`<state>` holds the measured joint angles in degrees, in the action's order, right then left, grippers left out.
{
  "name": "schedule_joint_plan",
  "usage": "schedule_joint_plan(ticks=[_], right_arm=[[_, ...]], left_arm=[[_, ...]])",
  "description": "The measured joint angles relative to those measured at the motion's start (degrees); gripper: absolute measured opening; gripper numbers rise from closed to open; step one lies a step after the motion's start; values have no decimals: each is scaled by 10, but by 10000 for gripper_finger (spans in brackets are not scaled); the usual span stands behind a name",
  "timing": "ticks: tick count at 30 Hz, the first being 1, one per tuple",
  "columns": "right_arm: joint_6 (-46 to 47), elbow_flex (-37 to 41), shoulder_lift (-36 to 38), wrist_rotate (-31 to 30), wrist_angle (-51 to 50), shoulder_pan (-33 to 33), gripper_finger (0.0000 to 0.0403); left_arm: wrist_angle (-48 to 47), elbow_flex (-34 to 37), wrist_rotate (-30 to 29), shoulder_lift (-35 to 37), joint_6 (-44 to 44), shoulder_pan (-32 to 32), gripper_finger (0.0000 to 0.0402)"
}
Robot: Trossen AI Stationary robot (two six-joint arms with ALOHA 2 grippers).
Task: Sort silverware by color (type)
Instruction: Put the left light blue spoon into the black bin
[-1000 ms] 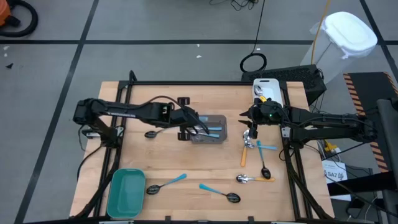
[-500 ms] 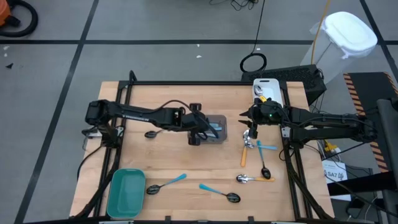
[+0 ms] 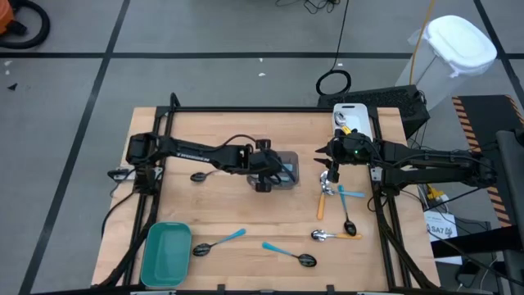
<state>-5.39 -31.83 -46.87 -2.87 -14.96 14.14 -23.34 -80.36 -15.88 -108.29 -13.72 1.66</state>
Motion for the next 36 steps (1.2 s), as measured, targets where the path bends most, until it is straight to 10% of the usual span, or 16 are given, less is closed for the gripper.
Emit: schedule_joint_plan(ticks=[36], right_arm=[[-2,0,0,0,-3,0,132]], left_arm=[[-19,0,0,-59,104,24,31]])
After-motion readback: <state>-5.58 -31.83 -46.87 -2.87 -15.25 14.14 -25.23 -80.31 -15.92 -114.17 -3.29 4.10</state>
